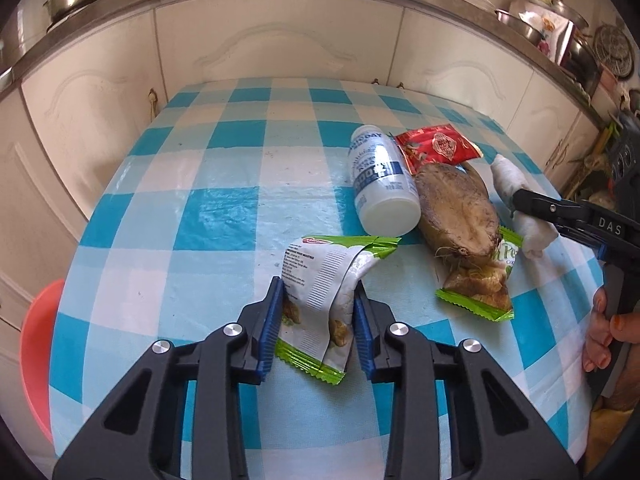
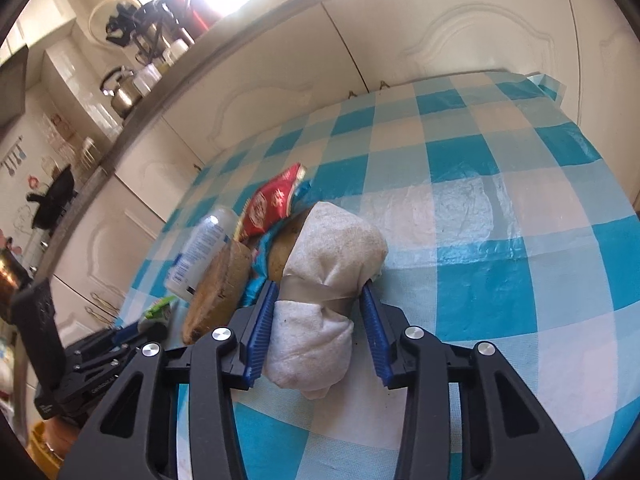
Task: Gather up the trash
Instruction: 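Carry the snack packet and cloth bundle over the red bucket and open both tools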
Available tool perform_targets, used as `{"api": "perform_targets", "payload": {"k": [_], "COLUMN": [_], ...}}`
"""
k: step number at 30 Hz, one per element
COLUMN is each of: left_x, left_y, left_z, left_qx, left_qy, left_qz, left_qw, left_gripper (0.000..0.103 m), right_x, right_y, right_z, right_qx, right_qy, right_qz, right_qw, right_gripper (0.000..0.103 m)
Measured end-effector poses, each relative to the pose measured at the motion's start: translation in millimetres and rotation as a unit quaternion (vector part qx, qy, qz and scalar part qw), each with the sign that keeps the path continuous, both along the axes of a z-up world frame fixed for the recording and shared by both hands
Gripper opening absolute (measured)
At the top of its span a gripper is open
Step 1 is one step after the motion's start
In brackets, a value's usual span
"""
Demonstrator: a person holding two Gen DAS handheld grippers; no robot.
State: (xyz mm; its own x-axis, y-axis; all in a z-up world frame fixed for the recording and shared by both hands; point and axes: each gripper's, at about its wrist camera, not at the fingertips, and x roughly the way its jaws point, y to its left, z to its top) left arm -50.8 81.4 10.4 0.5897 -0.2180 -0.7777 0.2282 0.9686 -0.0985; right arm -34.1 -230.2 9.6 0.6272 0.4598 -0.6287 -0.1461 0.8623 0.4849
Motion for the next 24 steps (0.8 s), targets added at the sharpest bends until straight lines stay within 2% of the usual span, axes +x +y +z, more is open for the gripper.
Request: {"api": "perform_targets", "payload": {"k": [5,13,16,24], "left_x": [-3,-13,-18,-31], "left_y": [21,57,70,107], "left_z": [1,3,5,10], "left_qx": [-0.044,-0.078,-0.088,-0.112], "left_qy": [0.013,0.011,0.006,-0.003], "left_qz": [0.02,0.039,0.044,0.065], "left_qw": [0.9988,0.9962,0.9951,0.9916], "left_gripper": [0.034,0.034,0.034,0.034], "right_x": [-4,-7,-8,-18], "right_y": [-5,-3,-4,3], "right_z": [6,10,12,31], "right_qx": [0.022,0.027,0.046,0.055], "right_qy": [-0.02,-0.034,-0.037,-0.049], "right_qz": [-0.005,-0.003,-0.005,-0.013], "right_qw": [1.0,0.999,0.998,0.997], "right_gripper": [0.043,0.044,0.043,0.044]}}
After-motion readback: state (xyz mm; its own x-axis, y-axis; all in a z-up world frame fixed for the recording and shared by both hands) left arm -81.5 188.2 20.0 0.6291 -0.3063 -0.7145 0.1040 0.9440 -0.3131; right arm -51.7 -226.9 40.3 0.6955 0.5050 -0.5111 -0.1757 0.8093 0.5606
